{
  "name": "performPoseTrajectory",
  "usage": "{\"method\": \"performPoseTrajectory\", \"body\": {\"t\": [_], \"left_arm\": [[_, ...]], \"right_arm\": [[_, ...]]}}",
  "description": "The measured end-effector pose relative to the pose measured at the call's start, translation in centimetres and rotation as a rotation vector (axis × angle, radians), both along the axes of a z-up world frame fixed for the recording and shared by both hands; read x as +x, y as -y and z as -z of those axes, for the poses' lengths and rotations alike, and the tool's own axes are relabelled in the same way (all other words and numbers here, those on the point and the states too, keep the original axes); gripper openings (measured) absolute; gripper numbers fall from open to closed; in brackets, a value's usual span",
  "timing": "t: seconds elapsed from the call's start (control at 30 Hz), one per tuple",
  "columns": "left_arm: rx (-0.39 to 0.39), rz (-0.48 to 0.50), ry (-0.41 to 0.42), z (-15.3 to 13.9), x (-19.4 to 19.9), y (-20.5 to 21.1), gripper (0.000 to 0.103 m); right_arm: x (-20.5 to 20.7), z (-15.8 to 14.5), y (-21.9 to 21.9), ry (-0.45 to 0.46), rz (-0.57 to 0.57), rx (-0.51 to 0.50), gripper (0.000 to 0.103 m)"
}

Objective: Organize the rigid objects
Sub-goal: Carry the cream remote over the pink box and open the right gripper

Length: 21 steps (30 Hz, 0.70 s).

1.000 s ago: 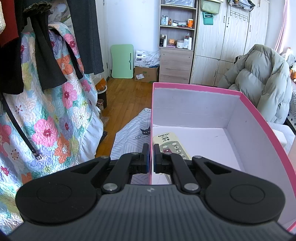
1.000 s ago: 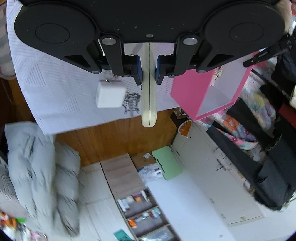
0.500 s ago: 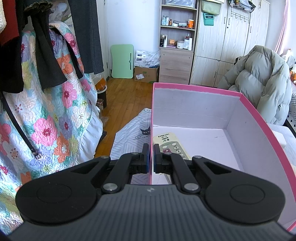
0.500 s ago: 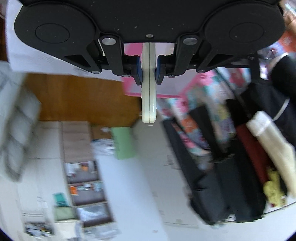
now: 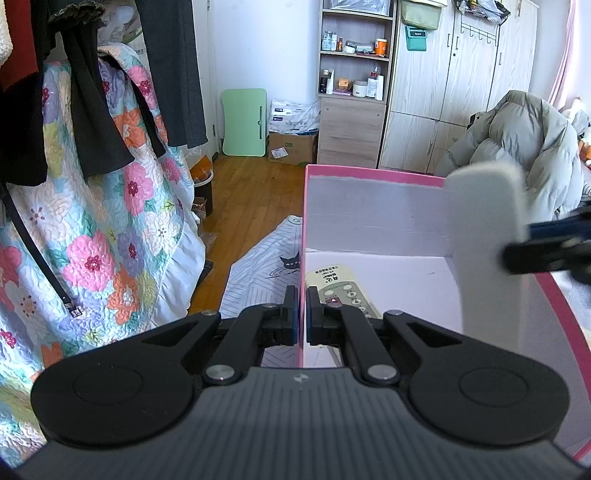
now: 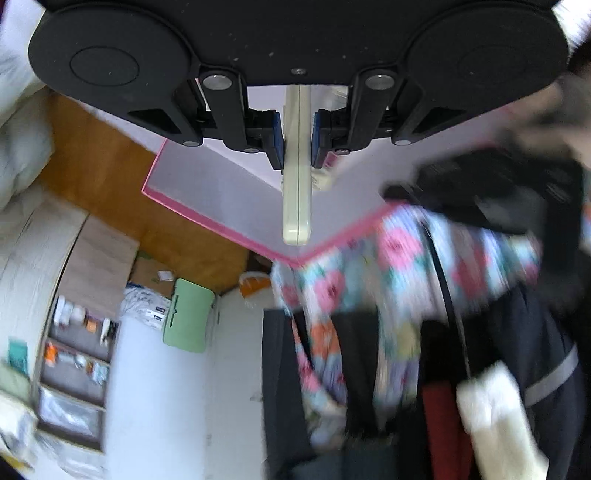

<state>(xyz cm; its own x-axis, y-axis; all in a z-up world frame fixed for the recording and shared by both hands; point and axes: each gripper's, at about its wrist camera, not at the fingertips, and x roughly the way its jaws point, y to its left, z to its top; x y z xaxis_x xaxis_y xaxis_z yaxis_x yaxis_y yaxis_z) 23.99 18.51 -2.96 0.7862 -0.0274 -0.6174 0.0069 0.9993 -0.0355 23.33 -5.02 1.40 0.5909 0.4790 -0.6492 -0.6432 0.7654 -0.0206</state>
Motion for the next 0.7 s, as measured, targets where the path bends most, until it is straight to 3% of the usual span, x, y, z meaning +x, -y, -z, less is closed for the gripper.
{"method": "performPoseTrajectory", "body": {"t": [0.13, 0.4, 0.7], "left_arm": [[0.004, -0.003, -0.016, 0.0, 0.2, 0.2, 0.003], [-0.008, -0.003, -0.011, -0.1, 0.3, 0.0, 0.003], [-0.029, -0.006, -0.009, -0.2, 0.4, -0.3, 0.003]], "right_arm": [[1.2, 2.0, -2.9, 0.109, -0.038, -0.261, 0.019], [0.7, 4.9, -7.1, 0.199, -0.258, -0.594, 0.018], [2.0, 6.4, -9.4, 0.145, -0.328, -0.688, 0.019]]}}
